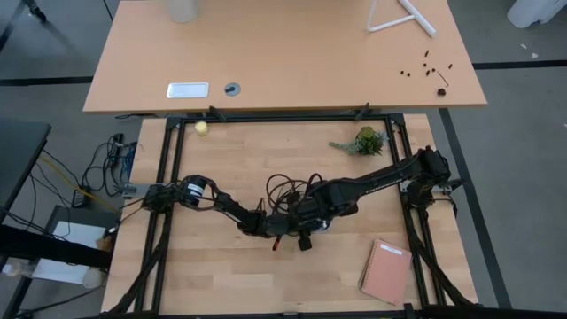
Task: Screw lightbulb
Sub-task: Remove the light bulb from the lamp
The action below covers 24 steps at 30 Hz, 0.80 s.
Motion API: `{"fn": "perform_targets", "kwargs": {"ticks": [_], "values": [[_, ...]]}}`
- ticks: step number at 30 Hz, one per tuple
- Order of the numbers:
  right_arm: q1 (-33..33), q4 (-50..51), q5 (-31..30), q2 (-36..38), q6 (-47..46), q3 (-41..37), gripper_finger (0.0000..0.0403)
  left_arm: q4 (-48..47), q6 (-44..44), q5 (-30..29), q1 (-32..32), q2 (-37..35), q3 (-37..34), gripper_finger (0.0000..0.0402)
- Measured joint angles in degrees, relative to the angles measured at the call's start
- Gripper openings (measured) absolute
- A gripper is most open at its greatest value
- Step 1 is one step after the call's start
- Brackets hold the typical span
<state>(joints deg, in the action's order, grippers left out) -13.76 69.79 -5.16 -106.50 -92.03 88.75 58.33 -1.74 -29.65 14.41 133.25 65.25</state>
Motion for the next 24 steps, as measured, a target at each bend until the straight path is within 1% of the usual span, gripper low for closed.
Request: {"fn": "perform_targets", "kwargs": {"ticks": [9,14,18,21,24], "values": [[1.20,0.07,-0.23,-0.02,3.92,0.00,0.0292,0.02,-0.05,0.00,0.00,0.00,0.02,0.0189],[1.20,-0.45,0.09,-0.02,7.97,0.00,0.0262,0.01,-0.04,-0.11,0.00,0.02,0.02,0.0189],[1.22,-0.66,0.26,-0.02,13.76,0.00,0.0264,0.00,-0.04,-0.13,0.00,0.04,0.02,0.0189],[1.37,-1.07,0.44,-0.02,22.35,0.00,0.0275,0.00,-0.04,-0.15,0.00,0.04,0.02,0.0189],[1.80,-1.24,1.44,-0.02,31.28,0.00,0.0273,0.00,-0.02,-0.22,0.00,0.04,0.02,0.0189]]}}
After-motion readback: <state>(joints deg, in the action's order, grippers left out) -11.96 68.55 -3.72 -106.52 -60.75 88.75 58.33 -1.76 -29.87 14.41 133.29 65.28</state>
